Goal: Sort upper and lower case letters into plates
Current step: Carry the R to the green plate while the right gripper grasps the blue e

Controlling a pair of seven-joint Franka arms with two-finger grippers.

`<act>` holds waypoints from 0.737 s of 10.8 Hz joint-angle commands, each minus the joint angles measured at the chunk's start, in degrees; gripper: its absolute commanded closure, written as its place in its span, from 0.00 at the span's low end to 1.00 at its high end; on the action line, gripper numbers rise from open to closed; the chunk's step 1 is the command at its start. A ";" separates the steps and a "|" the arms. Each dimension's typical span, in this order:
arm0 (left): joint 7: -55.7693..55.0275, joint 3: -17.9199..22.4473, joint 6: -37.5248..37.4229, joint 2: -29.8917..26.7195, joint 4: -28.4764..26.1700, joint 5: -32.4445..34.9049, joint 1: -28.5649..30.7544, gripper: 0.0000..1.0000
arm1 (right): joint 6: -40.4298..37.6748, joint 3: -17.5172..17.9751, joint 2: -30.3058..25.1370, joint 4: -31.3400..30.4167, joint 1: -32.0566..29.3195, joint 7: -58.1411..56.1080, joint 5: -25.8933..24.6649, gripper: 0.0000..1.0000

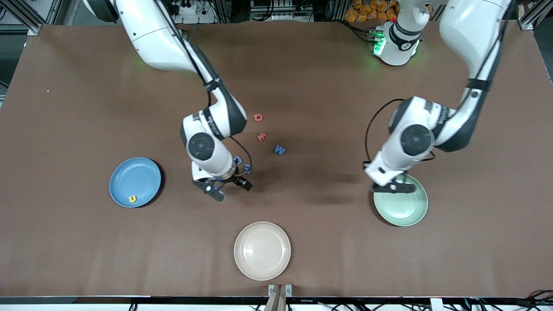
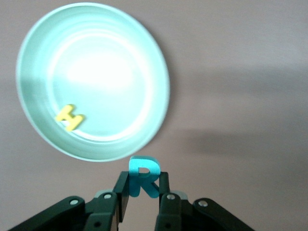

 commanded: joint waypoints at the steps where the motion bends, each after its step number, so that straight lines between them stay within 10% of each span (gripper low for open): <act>1: 1.00 2.33 0.82 0.70 -0.25 -1.27 1.15 1.00 | 2.61 -0.54 0.76 -1.29 2.04 -4.59 0.07 0.00; 6: 2.32 5.41 3.99 4.39 1.76 -0.83 2.12 0.97 | 5.08 -0.63 0.05 -7.01 3.53 -14.55 0.07 0.00; 8: 4.86 6.21 4.25 6.15 3.52 -1.44 2.12 0.69 | 5.16 -0.63 0.05 -7.01 3.80 -14.46 0.07 0.00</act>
